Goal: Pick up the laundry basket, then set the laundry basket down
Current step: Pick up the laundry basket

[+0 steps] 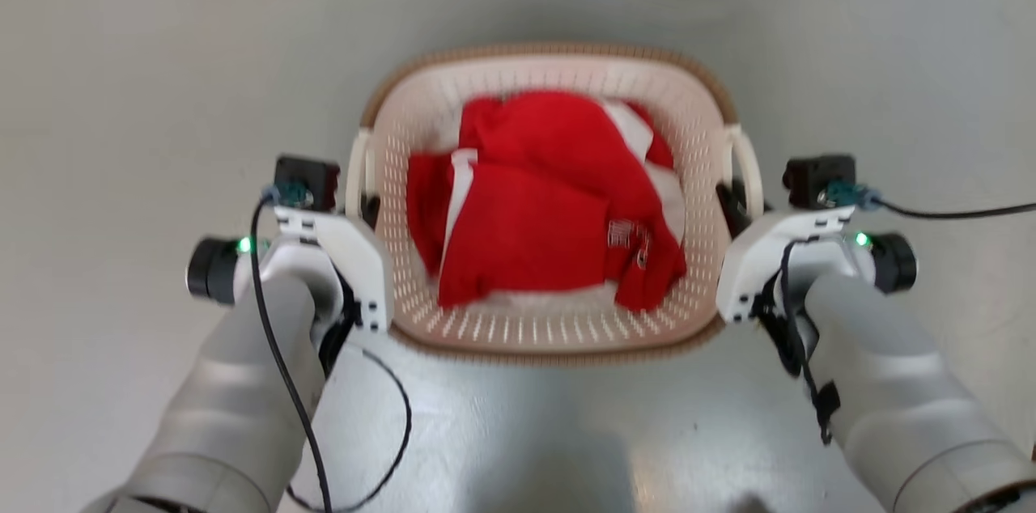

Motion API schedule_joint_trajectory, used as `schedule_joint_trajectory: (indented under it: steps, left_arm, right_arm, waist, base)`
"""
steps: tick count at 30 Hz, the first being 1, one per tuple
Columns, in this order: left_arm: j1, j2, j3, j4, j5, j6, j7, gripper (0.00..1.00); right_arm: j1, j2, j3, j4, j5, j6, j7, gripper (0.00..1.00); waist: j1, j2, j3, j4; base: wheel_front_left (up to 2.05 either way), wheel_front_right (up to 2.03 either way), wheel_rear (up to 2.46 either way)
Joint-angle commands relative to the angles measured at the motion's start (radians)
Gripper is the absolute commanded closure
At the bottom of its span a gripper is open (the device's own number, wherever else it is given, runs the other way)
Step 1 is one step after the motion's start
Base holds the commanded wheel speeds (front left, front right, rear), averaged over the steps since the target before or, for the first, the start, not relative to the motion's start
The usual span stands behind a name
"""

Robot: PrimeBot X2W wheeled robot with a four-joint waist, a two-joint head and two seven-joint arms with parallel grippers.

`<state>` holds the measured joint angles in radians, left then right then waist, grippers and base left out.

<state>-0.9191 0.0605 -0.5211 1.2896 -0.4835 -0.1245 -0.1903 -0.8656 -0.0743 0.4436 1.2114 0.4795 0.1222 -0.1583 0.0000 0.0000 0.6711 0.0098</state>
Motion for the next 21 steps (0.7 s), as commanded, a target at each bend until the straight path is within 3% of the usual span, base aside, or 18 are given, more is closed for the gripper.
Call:
schedule_joint_trajectory:
  steps: [1, 21]
  left_arm:
    - [0.025, 0.021, 0.004, -0.01, -0.002, -0.006, 0.001, 1.0]
    - [0.292, 0.05, -0.155, -0.091, -0.18, -0.006, 0.179, 1.0]
  right_arm:
    - [0.05, 0.024, 0.038, -0.011, 0.008, 0.008, 0.01, 1.0]
    - [0.227, 0.024, 0.238, -0.011, 0.189, 0.008, 0.181, 1.0]
  waist:
    - [0.0, 0.0, -0.06, -0.003]
    - [0.0, 0.0, -0.517, -0.015]
  base:
    - [0.0, 0.0, 0.0]
    - [0.0, 0.0, 0.0]
